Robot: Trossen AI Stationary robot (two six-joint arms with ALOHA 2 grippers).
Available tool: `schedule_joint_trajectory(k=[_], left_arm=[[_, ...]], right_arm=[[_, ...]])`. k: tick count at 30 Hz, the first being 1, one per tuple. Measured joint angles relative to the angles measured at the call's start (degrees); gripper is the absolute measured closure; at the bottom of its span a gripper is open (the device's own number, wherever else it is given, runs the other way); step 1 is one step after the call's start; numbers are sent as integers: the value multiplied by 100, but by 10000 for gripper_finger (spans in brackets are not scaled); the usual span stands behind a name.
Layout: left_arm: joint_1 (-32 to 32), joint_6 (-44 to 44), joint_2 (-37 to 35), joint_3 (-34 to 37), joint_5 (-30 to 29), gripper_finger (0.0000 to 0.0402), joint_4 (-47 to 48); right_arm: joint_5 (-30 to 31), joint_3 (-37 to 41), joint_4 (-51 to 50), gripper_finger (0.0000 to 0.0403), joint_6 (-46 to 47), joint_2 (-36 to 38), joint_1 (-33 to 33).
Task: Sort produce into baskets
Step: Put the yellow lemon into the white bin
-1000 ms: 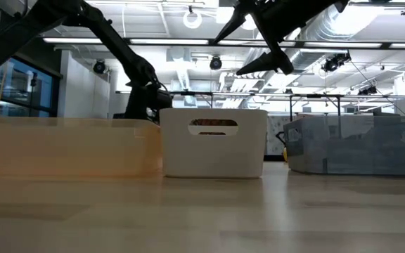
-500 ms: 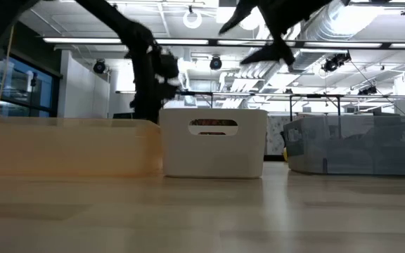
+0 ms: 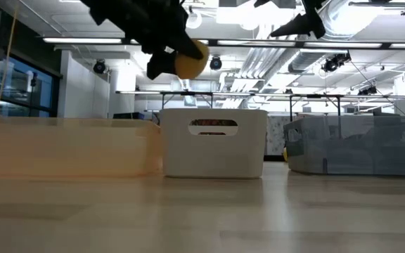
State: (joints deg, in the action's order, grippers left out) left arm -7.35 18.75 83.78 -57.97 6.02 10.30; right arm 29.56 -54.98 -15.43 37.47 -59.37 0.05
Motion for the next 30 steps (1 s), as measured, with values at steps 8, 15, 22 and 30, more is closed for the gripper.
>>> schedule_joint_trajectory(k=[8, 15, 22, 30], left_arm=[[861, 819, 515, 218, -524, 194, -445], [720, 543, 554, 218, -541, 193, -468], [575, 536, 552, 218, -616, 171, -598], [544, 865, 549, 218, -1076, 155, -550]], right_arm=[[218, 0, -39, 36, -47, 9, -4], [336, 0, -72, 36, -46, 9, -4], [279, 2, -221, 36, 125, 9, -2], [157, 2, -369, 36, 259, 9, -2]])
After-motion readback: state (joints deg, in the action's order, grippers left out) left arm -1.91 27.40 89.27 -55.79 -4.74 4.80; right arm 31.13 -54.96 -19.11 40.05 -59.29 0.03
